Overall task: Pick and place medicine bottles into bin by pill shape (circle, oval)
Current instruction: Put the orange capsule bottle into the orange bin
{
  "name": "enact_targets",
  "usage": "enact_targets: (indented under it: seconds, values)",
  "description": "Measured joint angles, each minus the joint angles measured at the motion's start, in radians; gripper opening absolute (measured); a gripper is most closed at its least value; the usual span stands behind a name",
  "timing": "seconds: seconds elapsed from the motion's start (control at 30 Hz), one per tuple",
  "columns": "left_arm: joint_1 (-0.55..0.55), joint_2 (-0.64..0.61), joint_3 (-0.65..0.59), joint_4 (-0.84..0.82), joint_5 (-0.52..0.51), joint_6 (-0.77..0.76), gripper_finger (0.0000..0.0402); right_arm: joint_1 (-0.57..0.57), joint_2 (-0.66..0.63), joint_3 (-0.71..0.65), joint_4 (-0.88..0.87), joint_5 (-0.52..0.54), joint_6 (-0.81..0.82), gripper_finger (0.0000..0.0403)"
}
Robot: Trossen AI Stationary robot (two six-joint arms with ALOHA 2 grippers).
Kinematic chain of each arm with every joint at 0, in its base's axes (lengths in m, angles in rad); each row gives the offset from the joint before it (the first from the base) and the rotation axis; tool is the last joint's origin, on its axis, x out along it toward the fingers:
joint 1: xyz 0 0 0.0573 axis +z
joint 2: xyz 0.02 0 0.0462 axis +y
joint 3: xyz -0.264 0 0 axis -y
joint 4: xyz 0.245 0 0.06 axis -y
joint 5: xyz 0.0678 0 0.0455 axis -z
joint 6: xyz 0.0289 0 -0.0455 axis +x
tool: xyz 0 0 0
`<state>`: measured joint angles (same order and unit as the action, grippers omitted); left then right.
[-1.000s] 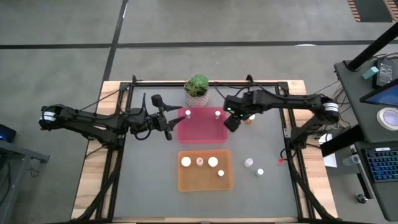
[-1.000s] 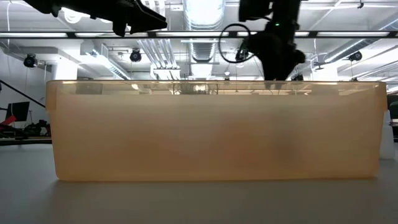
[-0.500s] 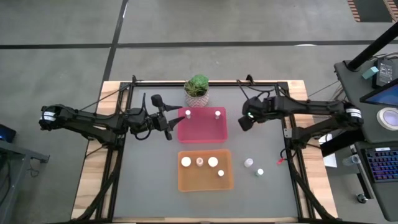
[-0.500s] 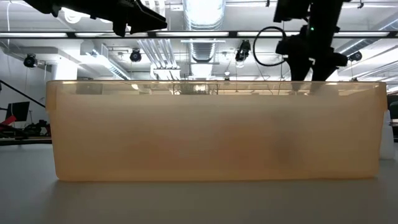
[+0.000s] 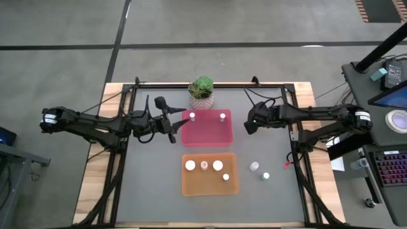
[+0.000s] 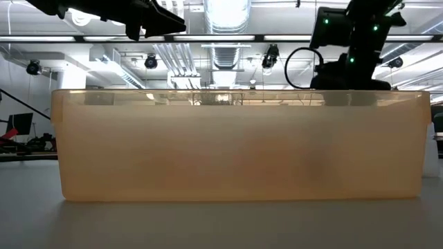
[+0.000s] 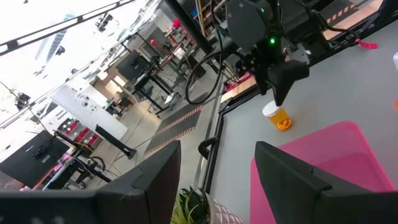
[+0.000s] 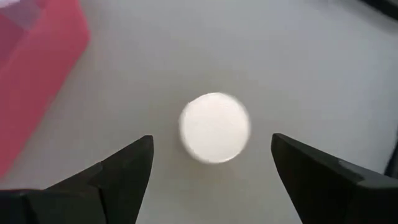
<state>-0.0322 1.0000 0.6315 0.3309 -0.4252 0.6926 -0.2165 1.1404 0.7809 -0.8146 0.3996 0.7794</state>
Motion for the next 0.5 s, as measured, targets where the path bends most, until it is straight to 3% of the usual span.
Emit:
enact_targets:
  seconds: [0.13, 0.5]
  values:
    - [0.0, 0.0, 0.0, 0.0, 0.0, 0.0, 0.0191, 0.0, 0.0, -0.032, 0.022, 0.071, -0.002, 0.0311]
    - [0.0, 0.0, 0.0, 0.0, 0.0, 0.0, 0.0191, 0.0, 0.0, -0.104, 0.154, 0.075, -0.012, 0.031]
